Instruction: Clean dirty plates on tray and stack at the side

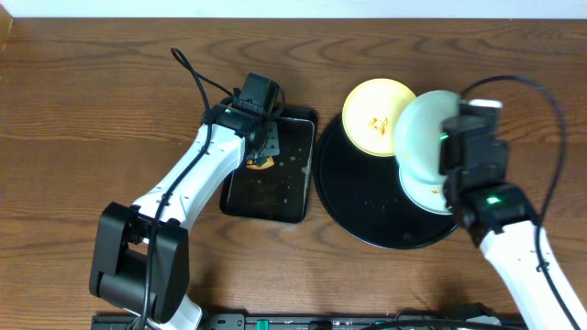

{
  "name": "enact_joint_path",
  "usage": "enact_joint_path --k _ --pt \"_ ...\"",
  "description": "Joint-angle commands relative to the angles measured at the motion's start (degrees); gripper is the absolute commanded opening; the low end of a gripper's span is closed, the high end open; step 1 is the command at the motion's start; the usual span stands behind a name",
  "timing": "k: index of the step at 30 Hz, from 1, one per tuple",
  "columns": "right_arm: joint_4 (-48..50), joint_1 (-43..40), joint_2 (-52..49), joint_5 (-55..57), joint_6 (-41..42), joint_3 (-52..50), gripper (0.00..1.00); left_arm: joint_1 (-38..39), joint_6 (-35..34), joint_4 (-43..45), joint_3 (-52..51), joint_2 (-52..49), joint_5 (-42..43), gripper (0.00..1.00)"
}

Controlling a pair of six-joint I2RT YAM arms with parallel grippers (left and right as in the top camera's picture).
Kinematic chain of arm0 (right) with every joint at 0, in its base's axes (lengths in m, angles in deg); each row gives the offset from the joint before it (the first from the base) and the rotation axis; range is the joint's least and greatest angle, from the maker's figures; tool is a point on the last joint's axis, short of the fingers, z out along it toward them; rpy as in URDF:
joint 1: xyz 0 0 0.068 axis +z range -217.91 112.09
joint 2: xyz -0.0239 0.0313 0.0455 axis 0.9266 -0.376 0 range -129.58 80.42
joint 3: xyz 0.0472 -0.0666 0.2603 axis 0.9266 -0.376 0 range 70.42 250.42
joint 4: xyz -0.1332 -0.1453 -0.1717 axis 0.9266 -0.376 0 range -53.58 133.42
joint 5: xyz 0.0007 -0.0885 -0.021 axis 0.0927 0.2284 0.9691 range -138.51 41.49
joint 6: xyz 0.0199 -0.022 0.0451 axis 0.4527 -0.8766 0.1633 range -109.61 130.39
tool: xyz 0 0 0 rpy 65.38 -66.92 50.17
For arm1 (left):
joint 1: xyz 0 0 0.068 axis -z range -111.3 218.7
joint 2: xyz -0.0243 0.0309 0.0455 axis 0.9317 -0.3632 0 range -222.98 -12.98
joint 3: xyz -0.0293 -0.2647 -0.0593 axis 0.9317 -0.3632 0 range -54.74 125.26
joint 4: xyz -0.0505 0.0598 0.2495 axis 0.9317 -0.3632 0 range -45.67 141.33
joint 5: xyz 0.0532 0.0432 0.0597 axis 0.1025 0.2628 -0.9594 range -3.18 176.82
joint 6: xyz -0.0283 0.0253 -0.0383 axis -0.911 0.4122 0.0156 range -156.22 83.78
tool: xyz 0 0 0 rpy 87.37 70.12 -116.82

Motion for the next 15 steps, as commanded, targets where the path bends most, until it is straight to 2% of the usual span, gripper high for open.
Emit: enact_joint_path --k 1,8,15 --pt "1.7 -8.83 -0.72 -7.69 9.11 1.77 0.01 -0.24 0.35 -0.52 -0.24 0.13 -0.63 0.07" --pt "4.68 -26.64 -3.1 -15.34 15.21 1.77 0.01 -0.24 0.35 -0.74 -0.24 0.13 -0.61 0.07" --pt "7.61 -38.27 -8.74 -19.61 16.83 1.77 0.01 -0.24 0.35 -1.18 -0.24 0.13 -0.61 0.08"
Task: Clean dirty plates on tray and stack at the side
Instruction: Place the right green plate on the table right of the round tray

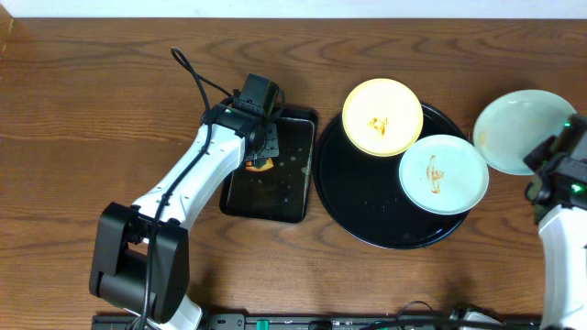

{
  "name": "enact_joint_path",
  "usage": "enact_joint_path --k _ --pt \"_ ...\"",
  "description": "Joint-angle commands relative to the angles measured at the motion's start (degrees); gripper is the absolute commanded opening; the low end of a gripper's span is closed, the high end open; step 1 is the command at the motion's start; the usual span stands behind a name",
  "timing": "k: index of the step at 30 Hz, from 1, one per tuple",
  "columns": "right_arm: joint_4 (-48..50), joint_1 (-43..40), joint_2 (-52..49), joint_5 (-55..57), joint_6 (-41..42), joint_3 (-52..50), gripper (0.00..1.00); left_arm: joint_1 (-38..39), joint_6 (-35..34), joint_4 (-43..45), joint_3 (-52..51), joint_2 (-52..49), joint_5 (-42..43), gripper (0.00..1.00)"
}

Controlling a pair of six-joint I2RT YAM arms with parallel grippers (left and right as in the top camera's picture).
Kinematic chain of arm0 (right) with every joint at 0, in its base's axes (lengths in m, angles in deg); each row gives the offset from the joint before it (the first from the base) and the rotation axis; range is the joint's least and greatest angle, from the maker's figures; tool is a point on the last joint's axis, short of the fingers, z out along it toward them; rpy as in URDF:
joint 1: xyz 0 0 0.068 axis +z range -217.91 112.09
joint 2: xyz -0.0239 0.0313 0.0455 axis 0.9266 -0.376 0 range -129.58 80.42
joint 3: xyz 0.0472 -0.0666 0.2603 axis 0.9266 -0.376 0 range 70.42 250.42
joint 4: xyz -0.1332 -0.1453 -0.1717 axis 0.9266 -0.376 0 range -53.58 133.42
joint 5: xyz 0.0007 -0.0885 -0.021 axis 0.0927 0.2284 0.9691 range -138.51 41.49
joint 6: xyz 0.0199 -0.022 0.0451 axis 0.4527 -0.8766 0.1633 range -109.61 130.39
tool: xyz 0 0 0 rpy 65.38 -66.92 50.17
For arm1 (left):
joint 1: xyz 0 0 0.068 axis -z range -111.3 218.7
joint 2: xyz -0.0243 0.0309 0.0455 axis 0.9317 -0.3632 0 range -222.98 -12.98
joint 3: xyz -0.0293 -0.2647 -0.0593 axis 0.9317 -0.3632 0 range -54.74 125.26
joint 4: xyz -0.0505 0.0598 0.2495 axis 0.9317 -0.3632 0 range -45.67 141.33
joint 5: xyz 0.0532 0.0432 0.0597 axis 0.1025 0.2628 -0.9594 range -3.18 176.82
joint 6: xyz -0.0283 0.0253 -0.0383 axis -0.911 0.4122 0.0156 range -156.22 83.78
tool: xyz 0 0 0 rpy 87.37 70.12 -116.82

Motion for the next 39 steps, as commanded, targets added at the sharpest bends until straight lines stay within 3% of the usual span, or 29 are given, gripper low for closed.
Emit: enact_joint_path --k 1,10,16,17,20,24,29,35,39 --pt "1.38 -4.02 -2.56 -3.56 3.15 1.33 0.01 -0.24 0.35 -0.28 -0.24 0.13 -0.63 0.07" --pt "2.62 -9.88 -12.17 -3.56 4.87 1.33 0.01 -0.24 0.37 -0.7 -0.24 0.13 -0.63 0.08" --pt "2.69 -8.61 -15.32 -14.88 -4.68 1.33 0.01 -0.24 0.37 -0.7 -0.24 0.13 -0.63 0.08" --pt "2.6 -8.31 -15.19 -16.63 -6.19 1.33 0.05 -0.24 0.37 -0.7 -0.24 0.13 -0.63 0.07" --pt "1.55 -7.54 -13.53 -21.81 -9.97 1.36 0.37 -0.24 0.37 -0.7 -0.24 0.13 -0.66 0.08" --pt "-1.25 -7.26 -9.16 -31.43 -13.44 1.36 0.45 -0.24 0.37 -0.68 -0.24 0.13 -0.66 0.07" --pt "-9.42 -7.21 -5.64 -44.13 -14.4 1.31 0.48 -0.24 0.37 -0.7 -0.24 0.13 -0.66 0.08" --pt "-19.74 -5.7 -5.73 -41.03 -17.16 -0.55 0.43 -0.24 0.37 -0.7 -0.24 0.13 -0.66 0.08" --pt "-20.22 -4.85 -5.73 -39.28 -16.9 -3.69 0.42 -0.24 0.37 -0.7 -0.24 0.13 -0.66 0.07"
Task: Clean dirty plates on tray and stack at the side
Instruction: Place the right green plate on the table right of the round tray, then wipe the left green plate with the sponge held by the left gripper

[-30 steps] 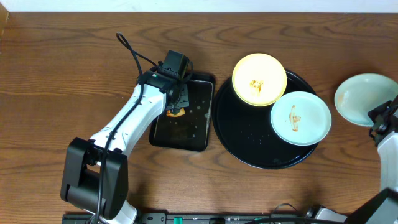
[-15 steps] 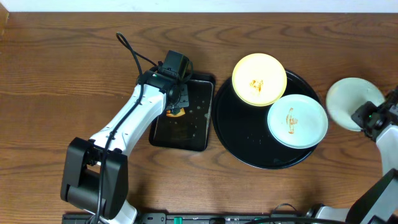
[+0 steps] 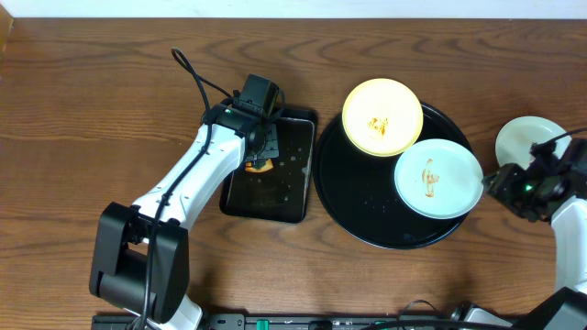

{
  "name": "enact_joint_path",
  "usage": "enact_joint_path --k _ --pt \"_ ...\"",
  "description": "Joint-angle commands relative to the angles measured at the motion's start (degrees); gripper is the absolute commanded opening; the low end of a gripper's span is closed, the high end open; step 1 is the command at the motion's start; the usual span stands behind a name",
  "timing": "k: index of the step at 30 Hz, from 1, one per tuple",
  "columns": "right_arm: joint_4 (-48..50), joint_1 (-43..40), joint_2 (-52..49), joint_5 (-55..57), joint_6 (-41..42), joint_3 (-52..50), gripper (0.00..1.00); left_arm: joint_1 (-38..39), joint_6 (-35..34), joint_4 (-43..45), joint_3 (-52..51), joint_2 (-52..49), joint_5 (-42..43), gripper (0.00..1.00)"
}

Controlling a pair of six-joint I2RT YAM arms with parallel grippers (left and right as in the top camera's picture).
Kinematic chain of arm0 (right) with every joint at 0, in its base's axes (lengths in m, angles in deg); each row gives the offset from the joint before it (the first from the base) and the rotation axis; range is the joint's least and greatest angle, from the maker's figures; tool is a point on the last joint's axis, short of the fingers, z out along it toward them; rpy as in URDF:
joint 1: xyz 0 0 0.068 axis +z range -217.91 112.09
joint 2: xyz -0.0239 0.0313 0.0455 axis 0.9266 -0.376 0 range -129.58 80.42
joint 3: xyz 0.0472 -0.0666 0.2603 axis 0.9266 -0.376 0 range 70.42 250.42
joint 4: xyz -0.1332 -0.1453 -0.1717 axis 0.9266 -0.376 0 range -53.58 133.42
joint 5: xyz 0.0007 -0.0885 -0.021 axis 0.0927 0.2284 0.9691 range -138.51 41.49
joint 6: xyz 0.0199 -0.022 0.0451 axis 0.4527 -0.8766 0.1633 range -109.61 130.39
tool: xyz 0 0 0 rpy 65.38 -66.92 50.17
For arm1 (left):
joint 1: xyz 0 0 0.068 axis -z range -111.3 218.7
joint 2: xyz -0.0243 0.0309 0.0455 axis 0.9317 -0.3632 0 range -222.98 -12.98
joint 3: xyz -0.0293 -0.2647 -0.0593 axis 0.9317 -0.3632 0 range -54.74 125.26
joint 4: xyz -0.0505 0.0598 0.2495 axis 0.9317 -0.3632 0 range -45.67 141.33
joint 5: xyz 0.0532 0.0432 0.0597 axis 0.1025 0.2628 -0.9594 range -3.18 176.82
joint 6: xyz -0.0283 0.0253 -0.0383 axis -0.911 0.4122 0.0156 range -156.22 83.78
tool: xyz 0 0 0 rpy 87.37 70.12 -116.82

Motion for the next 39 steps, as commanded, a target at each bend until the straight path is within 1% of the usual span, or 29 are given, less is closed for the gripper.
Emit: enact_joint_path --k 1,6,8,9,11,13,15,19,25,30,34,36,39 --pt "0.37 0.96 -0.02 0.79 -1.36 -3.1 0.41 -0.24 0.37 -0.2 -0.24 0.13 -0.66 0.08" --pt "3.76 1.05 -0.02 0.74 -0.57 -8.61 0.4 -0.24 0.37 -0.22 -0.24 0.13 -0.63 0.08" --pt "5.75 1.05 -0.02 0.55 0.37 -10.67 0.38 -0.24 0.37 -0.2 -0.24 0.13 -0.63 0.08" --pt "6.84 1.07 -0.02 0.07 0.59 -11.54 0.36 -0.24 0.37 -0.2 -0.24 0.13 -0.66 0.07" --pt "8.79 1.05 -0.02 -1.01 0.79 -12.92 0.22 -0.24 0.37 -0.2 -0.24 0.13 -0.63 0.08" --pt "9.35 1.05 -0.02 -1.42 1.01 -13.44 0.14 -0.24 0.37 -0.2 -0.24 0.13 -0.63 0.08" --pt "9.09 1.07 -0.02 -1.44 1.01 -13.46 0.08 -0.24 0.37 -0.2 -0.24 0.13 -0.63 0.08" --pt "8.04 1.79 -0.02 -1.42 0.98 -13.46 0.01 -0.24 0.37 -0.22 -0.24 0.13 -0.63 0.07" --pt "6.01 5.25 0.0 -1.4 0.96 -13.46 0.01 -0.24 0.37 -0.22 -0.24 0.13 -0.63 0.07" --pt "5.51 10.29 0.0 -2.54 1.05 -13.46 0.01 -0.22 0.35 -0.22 -0.24 0.13 -0.57 0.07" --pt "5.92 14.82 0.0 -2.89 4.13 -13.46 0.01 -0.17 0.37 -0.22 -0.24 0.13 -0.39 0.07" --pt "7.32 16.79 0.0 -2.89 5.77 -13.46 0.01 -0.17 0.39 -0.2 -0.24 0.13 1.36 0.07" --pt "9.27 19.93 0.0 -2.89 7.39 -13.46 0.01 -0.17 0.44 -0.13 -0.22 0.13 6.12 0.07"
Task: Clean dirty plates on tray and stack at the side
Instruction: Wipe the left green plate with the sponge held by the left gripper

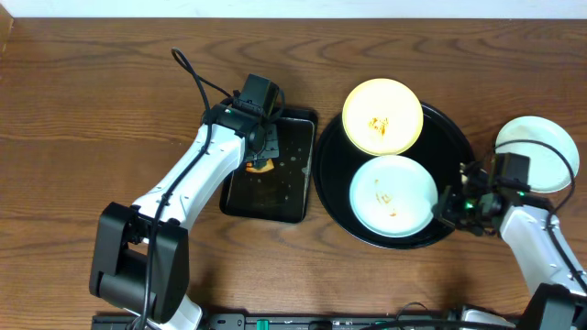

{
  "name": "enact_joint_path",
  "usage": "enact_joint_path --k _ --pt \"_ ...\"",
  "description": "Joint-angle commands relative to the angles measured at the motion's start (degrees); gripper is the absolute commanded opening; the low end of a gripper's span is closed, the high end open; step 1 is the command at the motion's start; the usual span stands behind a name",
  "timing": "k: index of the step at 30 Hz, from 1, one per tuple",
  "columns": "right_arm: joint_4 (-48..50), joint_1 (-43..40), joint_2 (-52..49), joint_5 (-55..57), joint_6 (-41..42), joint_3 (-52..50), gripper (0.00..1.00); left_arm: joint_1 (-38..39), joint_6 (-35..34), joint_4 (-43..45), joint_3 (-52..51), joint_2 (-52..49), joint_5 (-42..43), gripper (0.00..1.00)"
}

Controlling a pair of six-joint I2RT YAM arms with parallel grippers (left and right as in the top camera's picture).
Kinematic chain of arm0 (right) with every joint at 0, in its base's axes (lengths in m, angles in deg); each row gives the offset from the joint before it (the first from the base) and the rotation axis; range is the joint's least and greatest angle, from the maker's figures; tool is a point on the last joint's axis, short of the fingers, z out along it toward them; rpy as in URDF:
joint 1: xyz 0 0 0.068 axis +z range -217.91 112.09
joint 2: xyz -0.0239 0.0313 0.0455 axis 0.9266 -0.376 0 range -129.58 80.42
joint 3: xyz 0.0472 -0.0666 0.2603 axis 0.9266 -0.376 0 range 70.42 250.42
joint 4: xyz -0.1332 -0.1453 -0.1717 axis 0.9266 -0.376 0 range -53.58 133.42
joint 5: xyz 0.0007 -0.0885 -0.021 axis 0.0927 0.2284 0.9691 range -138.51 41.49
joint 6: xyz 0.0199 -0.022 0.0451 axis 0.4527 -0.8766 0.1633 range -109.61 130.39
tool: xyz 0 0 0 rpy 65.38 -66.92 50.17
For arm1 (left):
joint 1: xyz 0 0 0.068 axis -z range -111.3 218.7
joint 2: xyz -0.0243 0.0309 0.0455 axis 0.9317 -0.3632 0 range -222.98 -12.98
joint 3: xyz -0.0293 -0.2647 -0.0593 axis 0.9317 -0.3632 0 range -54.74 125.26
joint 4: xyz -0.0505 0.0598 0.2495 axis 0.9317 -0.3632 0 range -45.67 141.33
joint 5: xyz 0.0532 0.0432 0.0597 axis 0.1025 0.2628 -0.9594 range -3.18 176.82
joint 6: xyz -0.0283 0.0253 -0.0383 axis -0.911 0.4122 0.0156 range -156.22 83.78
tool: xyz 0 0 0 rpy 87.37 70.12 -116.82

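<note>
A round black tray (335,197) holds a yellow plate (382,116) with orange crumbs at the back. A pale plate (394,195) with a few crumbs lies flat at its front. My right gripper (447,204) is at this pale plate's right rim and looks shut on it. A clean pale plate (541,147) rests on the table to the right of the tray. My left gripper (264,151) hangs over the small rectangular black tray (275,197). Its fingers are hidden by the wrist, with an orange lump (260,166) just below them.
The rectangular tray is flecked with bits of food. Bare wooden table (73,137) stretches to the left and along the back. The left arm's base stands at the front left.
My right gripper has moved left onto the round tray. The crumbed pale plate has shifted left with it, from the tray's right side to its front middle. The left arm has not moved.
My right gripper first held a pale plate tilted above the round tray's right side. Then that plate was out over the table to the right, and afterwards lay there alone. The gripper came back to the second pale plate's rim, which now sits further left.
</note>
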Motion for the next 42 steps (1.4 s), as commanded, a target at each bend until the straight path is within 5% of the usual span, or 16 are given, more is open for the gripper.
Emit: enact_joint_path --k 1,9,28,32,37,42 --pt "0.83 3.5 0.02 -1.09 2.93 -0.33 0.01 -0.07 0.92 0.04 -0.22 0.13 6.73 0.07" --pt "1.03 10.19 0.02 2.84 5.29 -0.35 0.01 5.53 2.08 6.75 -0.24 0.13 19.78 0.07" --pt "3.63 14.21 0.0 6.64 7.93 -2.6 0.18 21.79 -0.66 15.13 -0.24 -0.35 13.44 0.07" --pt "4.13 14.21 0.0 6.67 8.72 -3.63 0.17 22.69 -3.06 15.65 -0.24 -2.12 13.46 0.07" --pt "4.81 14.21 0.0 6.64 8.79 -3.8 0.01 23.56 -5.77 17.57 -0.24 -5.55 13.7 0.07" --pt "5.53 14.23 0.0 6.67 9.38 -3.8 0.01 25.68 -6.19 20.68 -0.24 -7.82 14.58 0.08"
